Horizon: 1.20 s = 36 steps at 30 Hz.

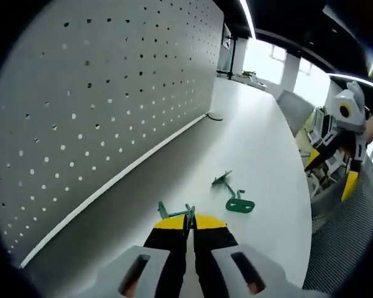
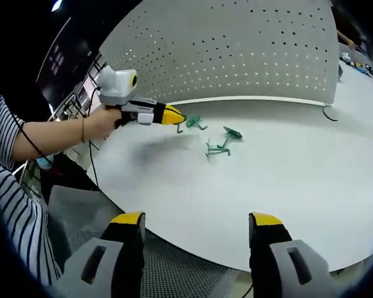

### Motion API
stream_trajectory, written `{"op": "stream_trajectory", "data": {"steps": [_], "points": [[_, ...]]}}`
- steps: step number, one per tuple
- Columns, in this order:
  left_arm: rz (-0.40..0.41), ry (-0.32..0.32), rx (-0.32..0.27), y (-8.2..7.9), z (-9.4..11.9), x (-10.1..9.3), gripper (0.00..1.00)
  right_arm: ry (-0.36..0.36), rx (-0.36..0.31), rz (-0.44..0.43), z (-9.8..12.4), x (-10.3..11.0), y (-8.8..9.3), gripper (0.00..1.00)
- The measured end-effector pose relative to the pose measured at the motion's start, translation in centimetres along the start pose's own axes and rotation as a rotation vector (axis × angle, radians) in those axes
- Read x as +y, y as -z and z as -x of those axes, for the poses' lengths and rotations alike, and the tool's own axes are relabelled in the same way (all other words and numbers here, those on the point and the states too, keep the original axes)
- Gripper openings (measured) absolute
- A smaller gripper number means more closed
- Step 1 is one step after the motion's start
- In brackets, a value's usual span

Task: Insert the hook assembly into the mounting plate slot until the hook locks in place.

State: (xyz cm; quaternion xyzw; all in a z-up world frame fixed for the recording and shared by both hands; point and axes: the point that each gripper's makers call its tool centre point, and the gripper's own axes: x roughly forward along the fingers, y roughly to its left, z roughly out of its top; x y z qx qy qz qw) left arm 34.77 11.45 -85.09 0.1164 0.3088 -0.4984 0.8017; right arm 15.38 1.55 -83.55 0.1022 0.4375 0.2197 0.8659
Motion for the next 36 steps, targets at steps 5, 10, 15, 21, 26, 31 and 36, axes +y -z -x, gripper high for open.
{"op": "stream_trajectory", "data": {"steps": [5,10,15,21,26,31,36], "points": [[0.091,-0.043,-0.106,-2.5,2.1,0.5,0.01,-0.008,-0.029,0.008,0.0,0.4,-1.0,0.65],[0.172,-0.052,-0.17,-4.2,4.1,0.2,0.01,-0.03,-0.064,0.005,0.1,1.3,-2.3,0.65],[0.177,-0.069,-0.211,-5.1,5.9,-0.4,0.01,-0.046,-0.096,0.025,0.2,2.1,-3.7,0.64],[0.209,-0.043,-0.244,-5.5,7.1,-2.2,0.01,-0.097,-0.16,-0.004,0.3,3.8,-5.9,0.6],[0.318,-0.02,-0.295,-5.5,8.2,-3.3,0.01,-0.138,-0.203,-0.009,0.3,5.4,-7.9,0.58],[0.374,-0.028,-0.327,-5.5,9.5,-4.3,0.01,-0.191,-0.261,-0.025,0.3,7.2,-10.4,0.53],[0.451,-0.016,-0.371,-5.8,10.8,-5.0,0.01,-0.241,-0.288,-0.027,0.0,9.3,-12.0,0.48]]}}
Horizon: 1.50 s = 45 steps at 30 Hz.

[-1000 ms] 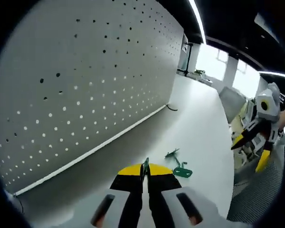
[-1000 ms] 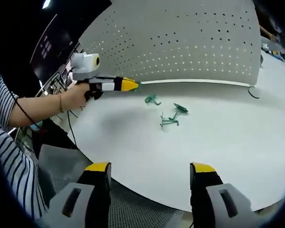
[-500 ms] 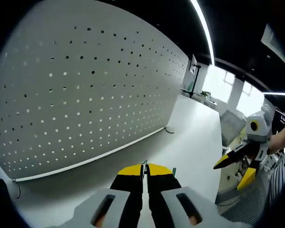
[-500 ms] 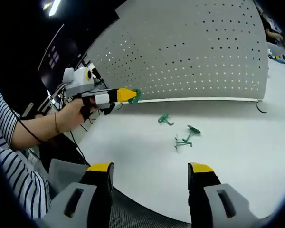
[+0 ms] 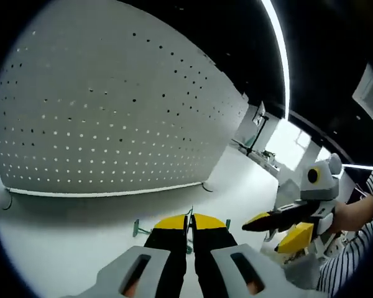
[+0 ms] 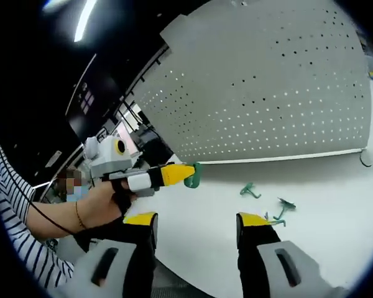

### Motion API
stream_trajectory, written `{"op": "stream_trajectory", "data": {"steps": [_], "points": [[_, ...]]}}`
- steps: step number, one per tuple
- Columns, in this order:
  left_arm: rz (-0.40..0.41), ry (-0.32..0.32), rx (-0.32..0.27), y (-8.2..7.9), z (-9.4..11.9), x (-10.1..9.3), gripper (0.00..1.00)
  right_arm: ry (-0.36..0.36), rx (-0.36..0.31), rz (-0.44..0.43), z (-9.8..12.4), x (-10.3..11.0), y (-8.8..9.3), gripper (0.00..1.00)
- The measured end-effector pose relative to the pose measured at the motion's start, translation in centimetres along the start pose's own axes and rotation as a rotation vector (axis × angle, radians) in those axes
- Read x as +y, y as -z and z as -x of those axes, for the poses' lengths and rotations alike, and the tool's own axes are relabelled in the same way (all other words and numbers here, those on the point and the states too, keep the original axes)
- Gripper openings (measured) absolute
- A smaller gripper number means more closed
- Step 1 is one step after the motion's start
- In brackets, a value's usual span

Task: Insert the hook assembly into the mounting plate slot until the hook locks in place.

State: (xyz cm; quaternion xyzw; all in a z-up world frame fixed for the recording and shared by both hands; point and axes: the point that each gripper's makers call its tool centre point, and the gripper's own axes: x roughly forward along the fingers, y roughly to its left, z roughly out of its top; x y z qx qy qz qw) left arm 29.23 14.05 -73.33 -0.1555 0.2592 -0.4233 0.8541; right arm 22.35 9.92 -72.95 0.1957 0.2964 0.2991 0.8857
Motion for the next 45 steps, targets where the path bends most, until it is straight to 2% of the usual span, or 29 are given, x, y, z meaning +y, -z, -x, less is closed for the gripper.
{"op": "stream_trajectory", "data": {"steps": [4,11,22,29,35,45], "points": [[0.05,0.004,-0.041,-0.7,0.7,-0.7,0.01,-0.035,-0.02,0.001,-0.8,1.5,-0.6,0.45],[0.069,-0.005,-0.066,-1.0,1.5,-1.2,0.01,-0.063,-0.071,-0.007,-1.5,3.1,-2.3,0.36],[0.122,-0.007,-0.117,-1.6,2.9,-2.0,0.01,-0.092,-0.085,-0.013,-3.0,4.7,-2.7,0.23],[0.141,-0.017,-0.146,-2.0,3.8,-1.8,0.01,-0.093,-0.102,0.003,-3.2,5.1,-3.2,0.19],[0.144,-0.017,-0.168,-2.4,4.5,-2.0,0.01,-0.105,-0.109,-0.023,-3.4,5.4,-3.4,0.13],[0.155,-0.025,-0.197,-2.7,5.1,-1.9,0.01,-0.093,-0.136,0.001,-4.0,5.9,-4.3,0.08]]}}
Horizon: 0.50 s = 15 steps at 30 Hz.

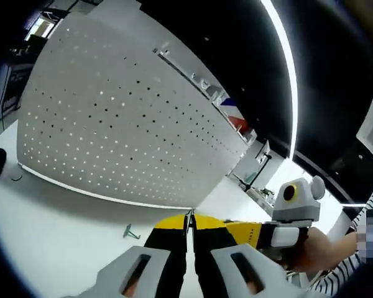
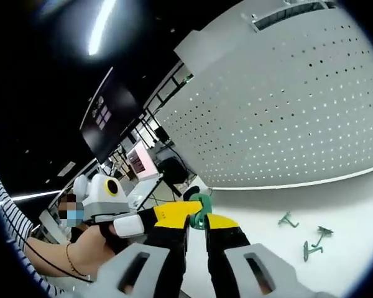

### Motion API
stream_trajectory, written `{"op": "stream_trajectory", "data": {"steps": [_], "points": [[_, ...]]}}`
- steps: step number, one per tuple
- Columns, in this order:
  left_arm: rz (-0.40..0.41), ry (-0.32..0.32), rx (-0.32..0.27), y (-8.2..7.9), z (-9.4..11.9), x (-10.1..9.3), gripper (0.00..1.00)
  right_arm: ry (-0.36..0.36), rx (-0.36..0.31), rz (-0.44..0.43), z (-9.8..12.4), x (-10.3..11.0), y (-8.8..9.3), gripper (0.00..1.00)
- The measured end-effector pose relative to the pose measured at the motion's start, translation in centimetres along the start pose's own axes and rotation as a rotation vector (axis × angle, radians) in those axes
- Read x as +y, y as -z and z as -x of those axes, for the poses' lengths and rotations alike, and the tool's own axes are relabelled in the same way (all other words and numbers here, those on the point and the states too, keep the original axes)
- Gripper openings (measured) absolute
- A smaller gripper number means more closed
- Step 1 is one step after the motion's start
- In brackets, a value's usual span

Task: Insert the hook assembly into the mounting plate slot until the hook locks in place.

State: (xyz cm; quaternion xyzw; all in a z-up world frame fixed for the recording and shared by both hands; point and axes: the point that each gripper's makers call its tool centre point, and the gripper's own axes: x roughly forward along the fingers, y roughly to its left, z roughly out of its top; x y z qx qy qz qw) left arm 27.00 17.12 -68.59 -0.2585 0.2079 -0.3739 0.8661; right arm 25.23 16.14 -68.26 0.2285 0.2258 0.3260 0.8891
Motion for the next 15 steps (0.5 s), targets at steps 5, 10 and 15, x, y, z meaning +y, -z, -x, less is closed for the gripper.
{"op": "stream_trajectory", "data": {"steps": [5,10,15], "points": [[0.029,-0.006,-0.025,-0.34,0.21,0.17,0.01,0.001,-0.015,-0.024,-0.19,0.16,-0.18,0.07],[0.034,-0.013,-0.036,-0.46,0.38,0.26,0.01,-0.004,-0.02,-0.049,-0.32,0.45,-0.19,0.06],[0.04,-0.015,-0.039,-0.23,0.39,0.19,0.01,0.0,-0.028,-0.075,-0.32,0.3,-0.12,0.05]]}}
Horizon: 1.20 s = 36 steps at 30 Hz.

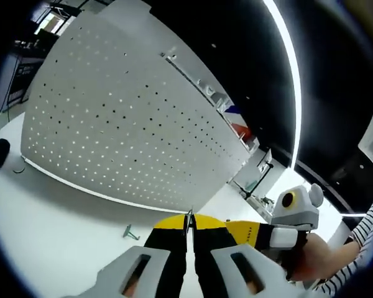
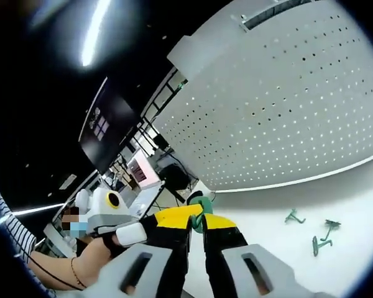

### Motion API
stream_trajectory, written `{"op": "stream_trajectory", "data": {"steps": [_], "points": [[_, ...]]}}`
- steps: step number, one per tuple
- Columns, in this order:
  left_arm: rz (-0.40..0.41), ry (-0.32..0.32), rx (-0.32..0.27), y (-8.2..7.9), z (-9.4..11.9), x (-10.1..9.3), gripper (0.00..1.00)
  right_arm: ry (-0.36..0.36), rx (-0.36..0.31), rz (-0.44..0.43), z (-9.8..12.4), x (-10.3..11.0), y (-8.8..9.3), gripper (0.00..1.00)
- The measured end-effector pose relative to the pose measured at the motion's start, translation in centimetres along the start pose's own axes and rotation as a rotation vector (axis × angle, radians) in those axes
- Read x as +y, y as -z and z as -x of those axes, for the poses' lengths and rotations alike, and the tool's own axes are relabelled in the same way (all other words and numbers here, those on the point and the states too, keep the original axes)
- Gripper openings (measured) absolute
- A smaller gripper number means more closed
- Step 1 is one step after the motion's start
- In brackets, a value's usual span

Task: Insert the hook assembly into the mounting plate slot until the hook locks in place.

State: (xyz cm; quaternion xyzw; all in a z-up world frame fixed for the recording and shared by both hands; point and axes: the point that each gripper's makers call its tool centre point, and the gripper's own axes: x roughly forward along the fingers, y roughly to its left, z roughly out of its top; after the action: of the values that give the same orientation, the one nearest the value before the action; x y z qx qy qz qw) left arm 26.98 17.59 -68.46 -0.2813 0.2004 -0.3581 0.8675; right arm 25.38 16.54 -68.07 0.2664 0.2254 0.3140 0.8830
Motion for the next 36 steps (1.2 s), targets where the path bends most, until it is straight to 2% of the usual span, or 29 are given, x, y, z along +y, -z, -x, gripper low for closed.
{"op": "stream_trajectory", "data": {"steps": [11,19,26,32,36], "points": [[0.019,-0.008,-0.023,0.0,0.3,-0.1,0.01,0.02,0.008,0.015,0.2,-0.2,0.3,0.02],[-0.001,-0.019,-0.034,-0.2,0.3,-0.1,0.01,0.025,0.013,0.019,0.1,0.0,0.1,0.01],[-0.073,-0.012,-0.041,-0.6,0.3,-0.4,0.02,0.017,0.018,0.006,0.1,0.3,-0.2,0.0],[-0.155,0.006,-0.051,-1.6,0.4,-0.9,0.04,0.027,-0.007,0.112,0.1,0.8,-1.1,0.0],[-0.222,0.0,-0.053,-2.3,0.7,-1.1,0.12,0.04,-0.058,0.172,0.1,1.1,-2.0,0.0]]}}
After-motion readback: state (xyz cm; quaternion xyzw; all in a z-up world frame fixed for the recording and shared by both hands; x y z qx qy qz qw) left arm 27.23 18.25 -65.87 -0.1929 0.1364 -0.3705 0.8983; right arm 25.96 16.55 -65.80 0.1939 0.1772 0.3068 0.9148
